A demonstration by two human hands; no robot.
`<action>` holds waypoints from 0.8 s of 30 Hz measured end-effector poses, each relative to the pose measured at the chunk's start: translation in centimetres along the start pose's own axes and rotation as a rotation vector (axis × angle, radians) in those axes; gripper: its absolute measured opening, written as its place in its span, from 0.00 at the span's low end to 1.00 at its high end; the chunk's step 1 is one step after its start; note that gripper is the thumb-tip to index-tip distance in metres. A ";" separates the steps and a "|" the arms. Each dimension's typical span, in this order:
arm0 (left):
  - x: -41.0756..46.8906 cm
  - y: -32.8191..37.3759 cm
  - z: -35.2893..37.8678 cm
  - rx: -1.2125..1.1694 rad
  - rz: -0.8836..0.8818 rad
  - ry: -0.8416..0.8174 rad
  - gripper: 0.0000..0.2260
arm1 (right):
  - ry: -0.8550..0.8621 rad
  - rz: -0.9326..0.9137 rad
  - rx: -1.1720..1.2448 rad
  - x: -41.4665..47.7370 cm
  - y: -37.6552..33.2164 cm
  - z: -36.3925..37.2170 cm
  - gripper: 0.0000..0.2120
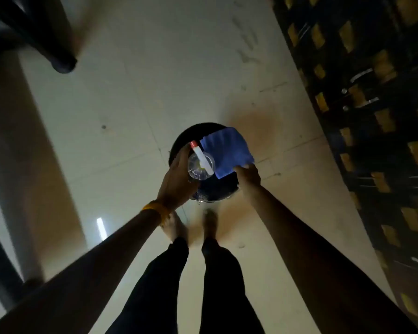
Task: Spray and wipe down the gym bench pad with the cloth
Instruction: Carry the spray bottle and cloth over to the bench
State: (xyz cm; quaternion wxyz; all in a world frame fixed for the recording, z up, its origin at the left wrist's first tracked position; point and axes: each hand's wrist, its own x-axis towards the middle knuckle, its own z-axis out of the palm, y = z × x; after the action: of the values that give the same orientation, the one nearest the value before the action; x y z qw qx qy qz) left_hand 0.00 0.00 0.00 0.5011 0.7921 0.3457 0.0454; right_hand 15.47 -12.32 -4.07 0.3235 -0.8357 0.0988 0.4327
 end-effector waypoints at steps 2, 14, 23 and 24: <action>0.8 -0.6 1.2 -0.073 -0.037 0.044 0.42 | 0.026 0.118 0.103 2.9 1.1 0.6 0.25; 4.2 0.0 6.8 -0.166 -0.115 0.435 0.18 | -0.067 0.316 0.565 8.4 0.1 2.8 0.27; 3.0 2.9 0.1 -0.181 -0.112 0.496 0.16 | -0.006 -0.185 0.215 2.2 -6.9 0.5 0.09; 2.3 3.7 -1.4 -0.183 -0.115 0.521 0.15 | 0.011 -0.243 0.163 0.8 -7.8 -0.1 0.13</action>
State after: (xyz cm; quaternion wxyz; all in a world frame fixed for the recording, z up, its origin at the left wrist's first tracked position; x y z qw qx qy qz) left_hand 3.07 1.46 3.11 0.4665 0.6844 0.5016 0.2498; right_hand 19.44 -6.30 -1.10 0.4398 -0.8149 0.0332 0.3761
